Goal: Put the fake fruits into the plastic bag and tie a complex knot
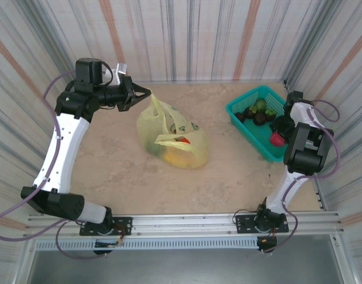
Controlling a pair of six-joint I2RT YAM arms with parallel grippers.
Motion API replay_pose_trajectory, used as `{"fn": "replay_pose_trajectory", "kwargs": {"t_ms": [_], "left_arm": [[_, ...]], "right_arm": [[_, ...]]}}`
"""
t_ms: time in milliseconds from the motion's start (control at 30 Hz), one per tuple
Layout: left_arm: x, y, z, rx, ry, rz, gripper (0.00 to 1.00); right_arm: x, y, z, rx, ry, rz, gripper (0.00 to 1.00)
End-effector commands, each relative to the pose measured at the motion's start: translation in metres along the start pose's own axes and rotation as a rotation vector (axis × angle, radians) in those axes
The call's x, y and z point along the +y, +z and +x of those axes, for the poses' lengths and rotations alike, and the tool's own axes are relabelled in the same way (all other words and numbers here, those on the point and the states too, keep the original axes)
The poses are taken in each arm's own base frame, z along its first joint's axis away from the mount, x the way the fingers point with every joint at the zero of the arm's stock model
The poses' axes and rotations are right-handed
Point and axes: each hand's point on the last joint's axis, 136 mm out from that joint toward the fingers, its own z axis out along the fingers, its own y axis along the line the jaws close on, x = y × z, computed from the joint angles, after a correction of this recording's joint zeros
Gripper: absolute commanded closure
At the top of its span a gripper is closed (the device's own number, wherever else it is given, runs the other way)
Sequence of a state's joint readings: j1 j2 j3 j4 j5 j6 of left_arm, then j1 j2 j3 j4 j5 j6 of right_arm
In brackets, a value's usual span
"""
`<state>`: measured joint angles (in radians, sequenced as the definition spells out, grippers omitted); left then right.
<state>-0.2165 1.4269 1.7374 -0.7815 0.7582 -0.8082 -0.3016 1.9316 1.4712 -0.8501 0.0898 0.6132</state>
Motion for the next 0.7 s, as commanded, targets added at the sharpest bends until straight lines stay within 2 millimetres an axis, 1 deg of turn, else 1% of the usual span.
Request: {"fn": "replay_pose_trajectory", "kwargs": {"t_ms": [0, 133, 200, 300, 433, 533, 667], "left_arm": [[-0.007, -0.003, -0.001, -0.002, 0.036, 0.009, 1.00], [-0.007, -0.004, 0.001, -0.002, 0.040, 0.008, 1.00], [-0.007, -0.005, 0.002, -0.001, 0.040, 0.009, 1.00], [-0.007, -0.005, 0.002, -0.001, 0.039, 0.009, 1.00], [-0.006, -0.006, 0.004, 0.000, 0.039, 0.009, 1.00], [-0.006, -0.006, 0.004, 0.001, 0.038, 0.009, 1.00], [-0.008, -0.008, 0.006, -0.002, 0.039, 0.014, 1.00]], "right_arm": [[0.020, 0.006, 0.009, 0.045, -0.017, -0.094, 0.27], [0.029, 0.001, 0.005, 0.038, -0.031, -0.134, 0.32], [0.029, 0.001, 0.006, 0.045, -0.041, -0.130, 0.35], [0.027, 0.002, 0.011, 0.061, -0.063, -0.120, 0.37], [0.023, 0.006, 0.018, 0.083, -0.100, -0.078, 0.30], [0.023, 0.007, 0.021, 0.093, -0.112, -0.079, 0.26], [0.026, 0.010, 0.023, 0.107, -0.135, -0.096, 0.26]]}}
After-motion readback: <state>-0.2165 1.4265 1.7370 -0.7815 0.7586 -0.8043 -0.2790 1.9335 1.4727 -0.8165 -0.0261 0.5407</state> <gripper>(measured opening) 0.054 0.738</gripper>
